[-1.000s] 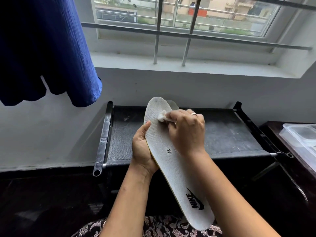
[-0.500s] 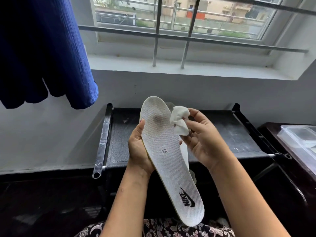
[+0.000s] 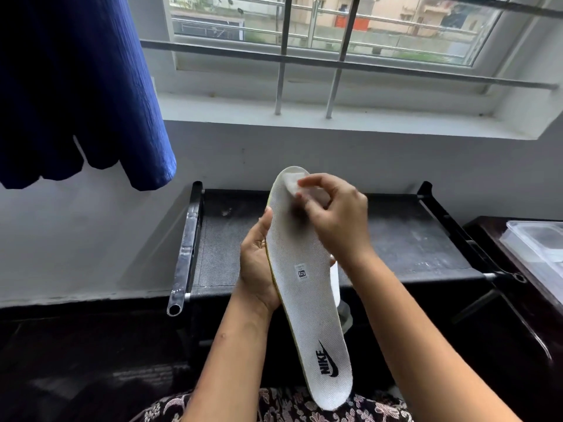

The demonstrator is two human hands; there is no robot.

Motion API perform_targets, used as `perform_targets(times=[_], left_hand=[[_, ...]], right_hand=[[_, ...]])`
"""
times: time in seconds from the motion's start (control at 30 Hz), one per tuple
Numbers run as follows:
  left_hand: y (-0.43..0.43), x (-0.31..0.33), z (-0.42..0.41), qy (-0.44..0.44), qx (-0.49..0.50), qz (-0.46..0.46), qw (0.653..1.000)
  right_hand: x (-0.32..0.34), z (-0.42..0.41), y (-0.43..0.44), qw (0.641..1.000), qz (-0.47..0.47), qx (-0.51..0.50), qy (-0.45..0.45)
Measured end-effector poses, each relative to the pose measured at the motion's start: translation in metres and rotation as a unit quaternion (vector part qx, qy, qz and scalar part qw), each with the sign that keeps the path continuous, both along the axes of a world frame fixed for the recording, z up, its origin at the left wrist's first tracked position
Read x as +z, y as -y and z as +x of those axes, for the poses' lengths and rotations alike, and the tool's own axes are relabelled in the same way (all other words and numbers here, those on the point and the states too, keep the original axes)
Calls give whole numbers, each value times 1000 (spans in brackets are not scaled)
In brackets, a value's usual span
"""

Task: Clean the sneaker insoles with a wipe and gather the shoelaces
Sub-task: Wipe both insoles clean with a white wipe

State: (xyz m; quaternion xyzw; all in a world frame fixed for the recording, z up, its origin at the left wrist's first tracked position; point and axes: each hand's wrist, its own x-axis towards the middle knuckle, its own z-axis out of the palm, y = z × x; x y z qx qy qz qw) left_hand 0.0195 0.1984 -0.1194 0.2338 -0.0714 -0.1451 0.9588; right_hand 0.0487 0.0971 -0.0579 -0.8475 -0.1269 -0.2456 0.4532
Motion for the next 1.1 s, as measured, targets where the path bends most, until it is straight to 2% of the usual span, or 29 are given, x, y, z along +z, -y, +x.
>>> perform_targets(times=[0.1,0.2,0.3,0.43,0.53,0.63,0.8,0.9,1.0,1.1], left_hand=[[-2,-2,1,-1,8,-16,1000],[-7,-5,3,-5,-3,-7,1000],[-6,-5,2,1,-18,7,1000],[-2,-7,2,-5,-20,-10,1000],[-2,-8,2,5,-54,26,998],[-2,-10,5,8,-53,21,998],[-3,-7,4,-11,16,-1,1000],[-2,-5,3,-1,27,-5,1000],[0,-4,3,14,-11,1,1000],[1,-5,2,16,-44,24,999]], right_hand=[[-12,-8,-12,988,-100,48,107],[-35,-26,-15,975,-171,81,116],[-39,-28,-11,968,-199,89,127],[-15,8,-4,957,-258,15,134],[0,28,5,968,-236,-23,88],[0,26,4,974,-203,-5,102],[-16,-2,-18,966,-193,119,122],[-13,0,-19,957,-218,147,127],[-4,21,-14,948,-265,110,134],[4,37,-8,964,-249,43,80]])
